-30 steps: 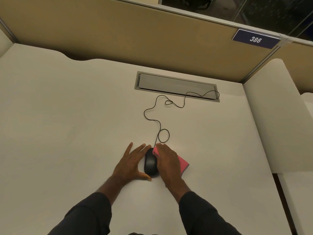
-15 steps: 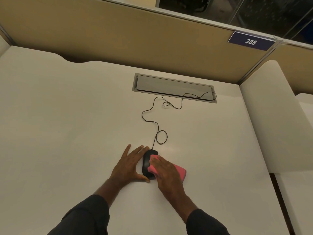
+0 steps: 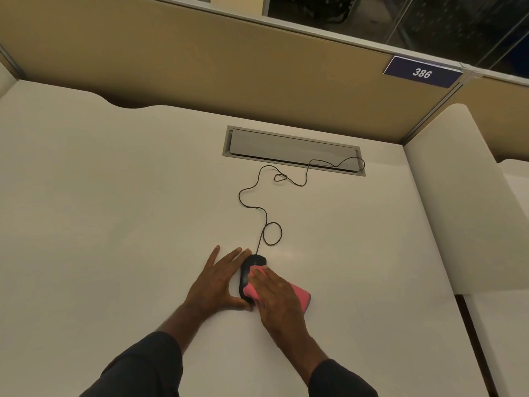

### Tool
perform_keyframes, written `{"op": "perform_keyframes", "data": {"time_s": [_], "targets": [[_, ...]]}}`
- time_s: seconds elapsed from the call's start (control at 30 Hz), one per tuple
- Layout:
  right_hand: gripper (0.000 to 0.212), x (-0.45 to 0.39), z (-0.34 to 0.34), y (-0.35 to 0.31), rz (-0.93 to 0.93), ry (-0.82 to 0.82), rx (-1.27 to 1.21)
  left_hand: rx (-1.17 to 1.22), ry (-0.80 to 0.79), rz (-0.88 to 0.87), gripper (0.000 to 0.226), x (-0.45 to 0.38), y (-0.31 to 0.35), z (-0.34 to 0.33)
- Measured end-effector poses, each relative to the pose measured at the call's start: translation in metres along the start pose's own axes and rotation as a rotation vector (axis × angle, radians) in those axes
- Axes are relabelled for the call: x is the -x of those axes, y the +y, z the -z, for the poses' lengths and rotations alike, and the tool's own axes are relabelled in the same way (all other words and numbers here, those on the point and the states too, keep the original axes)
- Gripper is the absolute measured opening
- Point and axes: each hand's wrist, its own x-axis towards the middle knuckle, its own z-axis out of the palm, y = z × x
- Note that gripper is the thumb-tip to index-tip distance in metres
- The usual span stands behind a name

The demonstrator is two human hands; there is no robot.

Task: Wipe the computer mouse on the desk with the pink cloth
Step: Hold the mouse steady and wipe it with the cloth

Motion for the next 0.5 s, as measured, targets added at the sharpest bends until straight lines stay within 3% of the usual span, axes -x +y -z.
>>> {"op": "perform_keyframes", "data": {"time_s": [0.2,0.3,0.5], "targets": [[0.080,-0.039,-0.003,-0.006,-0.149,-0.165,0.067,-0.017,0.015,-0.022,0.129,-0.001,0.000,0.001],[0.061,-0.057,-0.011,-0.004,-0.236,-0.220,0.027,-0.012,0.024,-0.033,0.127,0.000,-0.001,0.001],[0.039,-0.066,-0.012,0.000,-0.306,-0.126,-0.050,0.028,0.061,-0.038,0.127,0.000,0.001,0.004]]}}
